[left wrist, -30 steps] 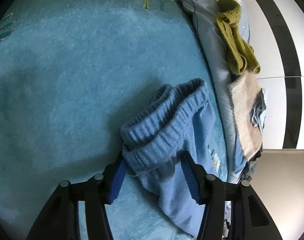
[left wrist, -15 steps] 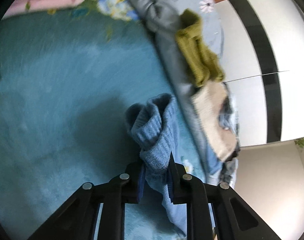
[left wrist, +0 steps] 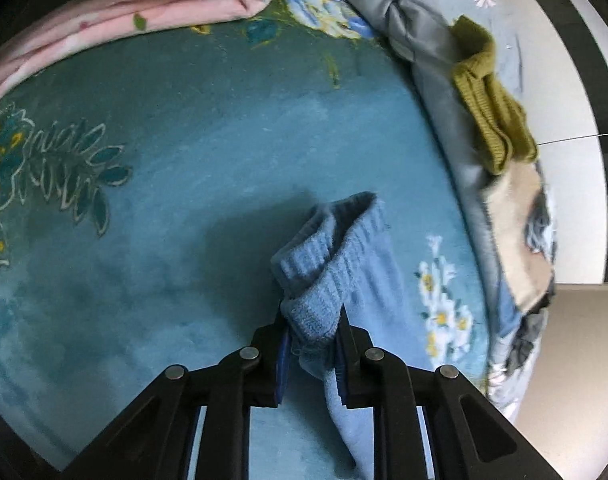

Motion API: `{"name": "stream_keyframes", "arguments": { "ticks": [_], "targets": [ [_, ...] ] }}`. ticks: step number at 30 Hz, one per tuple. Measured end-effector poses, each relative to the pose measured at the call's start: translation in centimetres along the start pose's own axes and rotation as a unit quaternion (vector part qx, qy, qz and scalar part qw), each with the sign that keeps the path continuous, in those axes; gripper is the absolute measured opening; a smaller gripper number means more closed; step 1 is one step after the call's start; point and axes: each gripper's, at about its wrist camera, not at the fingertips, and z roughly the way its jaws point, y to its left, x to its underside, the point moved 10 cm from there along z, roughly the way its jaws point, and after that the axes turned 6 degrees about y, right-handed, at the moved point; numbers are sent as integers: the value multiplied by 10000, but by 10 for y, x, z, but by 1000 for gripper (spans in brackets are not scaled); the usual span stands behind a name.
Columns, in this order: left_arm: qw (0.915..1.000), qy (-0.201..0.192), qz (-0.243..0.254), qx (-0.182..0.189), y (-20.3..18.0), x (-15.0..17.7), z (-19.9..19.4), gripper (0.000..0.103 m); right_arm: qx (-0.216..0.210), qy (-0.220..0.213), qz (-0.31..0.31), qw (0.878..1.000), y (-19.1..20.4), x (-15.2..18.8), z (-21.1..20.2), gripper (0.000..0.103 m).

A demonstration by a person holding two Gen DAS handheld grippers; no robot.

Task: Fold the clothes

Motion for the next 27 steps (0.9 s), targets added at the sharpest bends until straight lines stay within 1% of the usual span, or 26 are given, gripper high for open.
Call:
{"name": "stream_keyframes", "arguments": {
  "ticks": [2, 3, 5, 7, 9, 10, 12, 15, 17, 18, 19, 20, 22, 24, 27],
  "targets": [
    [9999, 31, -133, -47, 4, 2, 2, 23, -13, 8, 170, 9999, -13, 4, -1, 10],
    [9997, 63, -224, -27, 6, 2, 4, 23, -11, -1, 195, 9998, -16, 4, -1, 10],
    [9993, 84, -336, 127, 7, 2, 5, 24, 35, -66, 221, 9997, -21, 0, -5, 9],
    [9991, 22, -350, 247, 5, 1, 2, 25, 73, -196, 281, 9994, -29, -7, -13, 10],
    [9989, -43, -392, 268, 5, 1, 0, 34, 59, -290, 320, 9991, -35, -15, -21, 10],
    [9985, -67, -456, 298, 6, 1, -1, 36, 53, -315, 329, 9989, -36, -19, -25, 10],
    [9973, -87, -603, 414, 8, 1, -2, 43, 41, -365, 347, 9987, -39, -26, -34, 12],
    [9951, -108, -761, 615, 10, 0, -4, 46, -99, -332, 255, 9991, -34, -31, -42, 12],
    [9946, -152, -809, 634, 13, -2, -4, 47, -109, -235, 140, 9996, -30, -30, -39, 12],
    [9942, -203, -837, 645, 14, -4, -4, 50, -87, -187, 105, 9997, -29, -29, -37, 13],
    [9939, -245, -873, 635, 19, -8, -4, 65, -65, -144, 127, 9998, -32, -28, -33, 15],
    [9936, -272, -922, 589, 27, -15, -7, 76, -43, -100, 150, 9998, -34, -26, -30, 17],
    [9938, -232, -999, 431, 47, -16, -28, 76, -45, -29, 214, 9998, -40, -23, -23, 25],
    [9927, -335, -1081, 407, 56, -18, -37, 76, -67, 25, 288, 9996, -46, -19, -17, 26],
    [9922, -579, -1000, 472, 51, -15, -54, 76, -52, 33, 396, 9992, -51, -17, -9, 26]
  ]
}}
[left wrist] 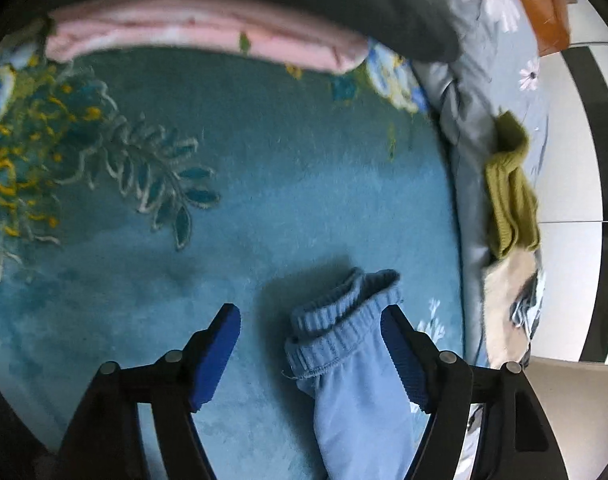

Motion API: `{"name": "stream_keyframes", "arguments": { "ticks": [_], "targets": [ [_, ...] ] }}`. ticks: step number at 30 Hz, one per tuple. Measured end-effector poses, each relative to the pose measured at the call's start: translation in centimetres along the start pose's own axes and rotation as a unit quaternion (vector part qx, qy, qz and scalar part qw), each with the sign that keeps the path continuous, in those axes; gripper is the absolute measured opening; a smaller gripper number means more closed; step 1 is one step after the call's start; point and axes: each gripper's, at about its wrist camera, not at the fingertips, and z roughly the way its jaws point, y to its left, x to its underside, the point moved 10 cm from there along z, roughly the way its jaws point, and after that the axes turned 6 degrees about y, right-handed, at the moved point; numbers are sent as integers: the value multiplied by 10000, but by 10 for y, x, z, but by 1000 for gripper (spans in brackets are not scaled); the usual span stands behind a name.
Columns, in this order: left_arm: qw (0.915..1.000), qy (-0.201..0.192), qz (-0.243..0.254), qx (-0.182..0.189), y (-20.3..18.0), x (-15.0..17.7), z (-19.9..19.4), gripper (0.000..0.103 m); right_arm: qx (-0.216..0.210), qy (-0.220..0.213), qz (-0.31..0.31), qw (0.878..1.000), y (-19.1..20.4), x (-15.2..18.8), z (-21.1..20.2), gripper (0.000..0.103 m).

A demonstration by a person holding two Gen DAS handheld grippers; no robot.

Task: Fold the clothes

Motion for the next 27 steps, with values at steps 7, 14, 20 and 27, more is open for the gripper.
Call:
{"name": "stream_keyframes", "arguments": {
  "ticks": [7, 14, 20, 27],
  "targets": [
    [9928, 220, 1069, 494, -63, 41, 4, 76, -119, -118, 246, 9996, 5, -3, 10, 26],
    [9932, 69, 1002, 582, -54, 44, 7, 76, -143, -325, 163, 9992, 28, -1, 10, 9],
    [9996, -229, 67, 165, -9, 17, 7, 77, -388, -371, -1408, 9886, 147, 40, -7, 9],
    [9958, 735, 247, -487, 14, 31, 44, 77, -223, 444, -3799, 9237, 285, 173, 53, 9]
  ]
}}
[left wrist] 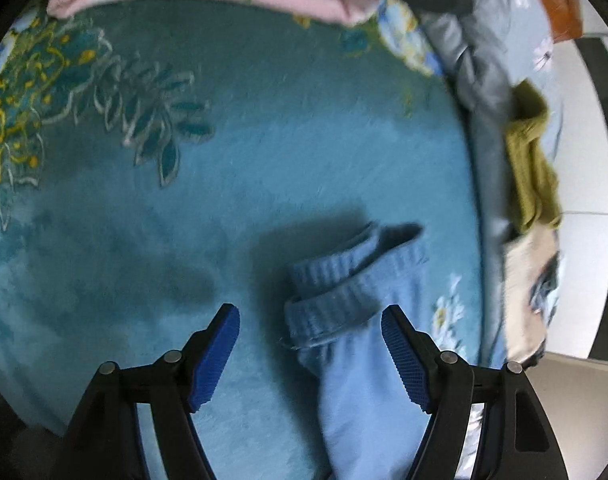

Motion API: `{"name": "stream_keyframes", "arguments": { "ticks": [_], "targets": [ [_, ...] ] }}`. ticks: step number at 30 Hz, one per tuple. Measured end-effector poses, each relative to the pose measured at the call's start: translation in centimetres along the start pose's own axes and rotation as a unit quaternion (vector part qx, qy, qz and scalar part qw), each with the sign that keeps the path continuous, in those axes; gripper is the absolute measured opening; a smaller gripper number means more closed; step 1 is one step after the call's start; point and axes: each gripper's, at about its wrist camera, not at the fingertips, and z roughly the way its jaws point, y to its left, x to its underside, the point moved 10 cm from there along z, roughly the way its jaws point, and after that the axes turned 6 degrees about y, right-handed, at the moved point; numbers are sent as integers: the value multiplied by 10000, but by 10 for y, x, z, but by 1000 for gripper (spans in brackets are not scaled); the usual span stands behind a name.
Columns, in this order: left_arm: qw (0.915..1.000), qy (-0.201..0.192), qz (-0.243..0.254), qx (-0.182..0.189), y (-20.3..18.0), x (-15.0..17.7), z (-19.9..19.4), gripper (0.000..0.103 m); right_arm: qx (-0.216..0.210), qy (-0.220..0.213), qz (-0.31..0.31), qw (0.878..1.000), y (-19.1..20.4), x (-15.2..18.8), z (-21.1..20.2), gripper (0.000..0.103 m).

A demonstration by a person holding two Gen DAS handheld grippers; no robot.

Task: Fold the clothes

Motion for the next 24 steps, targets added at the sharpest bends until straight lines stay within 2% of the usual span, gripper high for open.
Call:
{"name": "stream_keyframes", "arguments": {
  "ticks": [2, 5, 11, 13, 17, 18, 19, 21, 23, 24],
  "targets": [
    [9999, 78, 48, -47, 0, 1, 5, 77, 27, 428, -429, 9982, 41, 19, 41, 9],
    [9997, 186, 112, -122, 0, 3, 10, 77, -31, 955, -686, 9931, 77, 58, 89, 9],
    [9990, 360, 246, -27, -7, 6, 20, 77, 309, 1726, -1289, 9760, 110, 133, 149, 9],
    [9986, 415, 328, 4, -11, 8, 23, 77, 437, 1880, -1389, 9713, 107, 145, 156, 9],
    [9976, 496, 483, 22, -18, 11, 29, 77, 337, 2239, -1337, 9648, 97, 160, 167, 14],
    [9975, 508, 499, 34, -19, 11, 31, 77, 268, 2304, -1307, 9639, 95, 162, 168, 20],
    [9974, 510, 501, 37, -20, 11, 32, 77, 130, 2367, -1255, 9633, 95, 163, 167, 30],
    [9974, 506, 509, 46, -21, 12, 34, 77, -148, 2469, -1179, 9617, 95, 163, 162, 38],
    [9974, 477, 532, 61, -23, 10, 35, 77, -383, 2516, -1106, 9607, 94, 162, 155, 38],
    [9974, 462, 544, 68, -25, 9, 35, 77, -390, 2385, -1052, 9646, 91, 156, 149, 38]
  ]
}}
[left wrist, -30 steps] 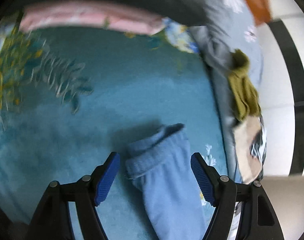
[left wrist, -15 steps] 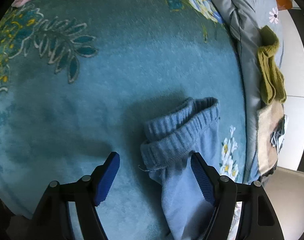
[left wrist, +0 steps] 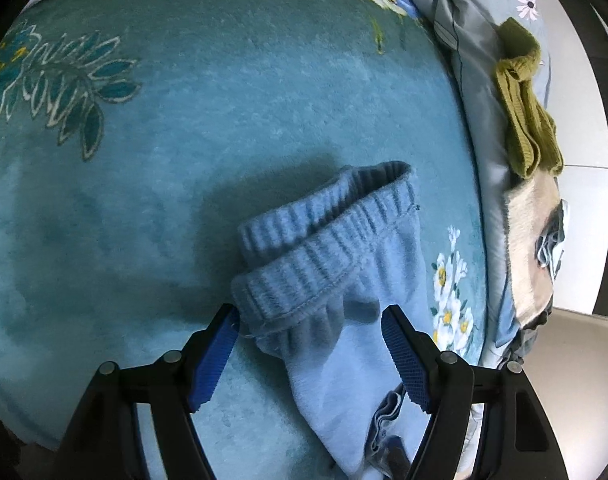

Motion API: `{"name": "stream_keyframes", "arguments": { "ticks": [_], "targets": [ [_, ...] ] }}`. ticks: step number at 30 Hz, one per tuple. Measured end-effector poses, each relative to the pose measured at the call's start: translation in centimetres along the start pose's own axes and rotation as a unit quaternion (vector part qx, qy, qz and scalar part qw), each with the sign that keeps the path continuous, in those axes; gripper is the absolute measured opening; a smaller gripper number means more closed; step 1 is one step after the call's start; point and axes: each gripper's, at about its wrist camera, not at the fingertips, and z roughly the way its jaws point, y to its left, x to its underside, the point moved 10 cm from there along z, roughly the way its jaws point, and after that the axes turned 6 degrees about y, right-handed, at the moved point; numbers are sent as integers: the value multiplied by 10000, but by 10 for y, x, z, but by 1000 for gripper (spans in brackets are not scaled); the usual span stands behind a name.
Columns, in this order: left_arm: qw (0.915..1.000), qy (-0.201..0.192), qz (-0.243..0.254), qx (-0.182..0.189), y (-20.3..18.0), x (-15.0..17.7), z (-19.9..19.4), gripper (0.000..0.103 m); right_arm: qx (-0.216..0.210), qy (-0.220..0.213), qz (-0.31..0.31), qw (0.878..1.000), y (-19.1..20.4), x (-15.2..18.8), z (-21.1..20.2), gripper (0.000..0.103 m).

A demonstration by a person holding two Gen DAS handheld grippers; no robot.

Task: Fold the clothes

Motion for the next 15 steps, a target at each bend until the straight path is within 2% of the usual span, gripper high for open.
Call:
{"name": "stream_keyframes", "arguments": {
  "ticks": [3, 7, 9, 10, 13, 15],
  "targets": [
    [9999, -83, -19, -79, 0, -1, 2, 75, -104, -388, 353, 9986, -20, -5, -23, 38],
    [9994, -251, 97, -227, 0, 1, 5, 69, -13, -340, 885, 9955, -54, 2, -19, 38],
    [9984, -379, 248, -340, -3, 2, 6, 58, 12, -308, 1116, 9933, -68, 6, -17, 38],
    [9978, -450, 320, -366, -5, 2, 5, 47, -10, -345, 1137, 9929, -67, 6, -18, 38],
    [9957, -700, 525, -310, -15, 1, -2, 25, -73, -536, 1097, 9925, -64, 4, -31, 38],
    [9926, -929, 752, -218, -25, 1, -13, 21, -120, -697, 1073, 9917, -65, 3, -47, 38]
  ]
}}
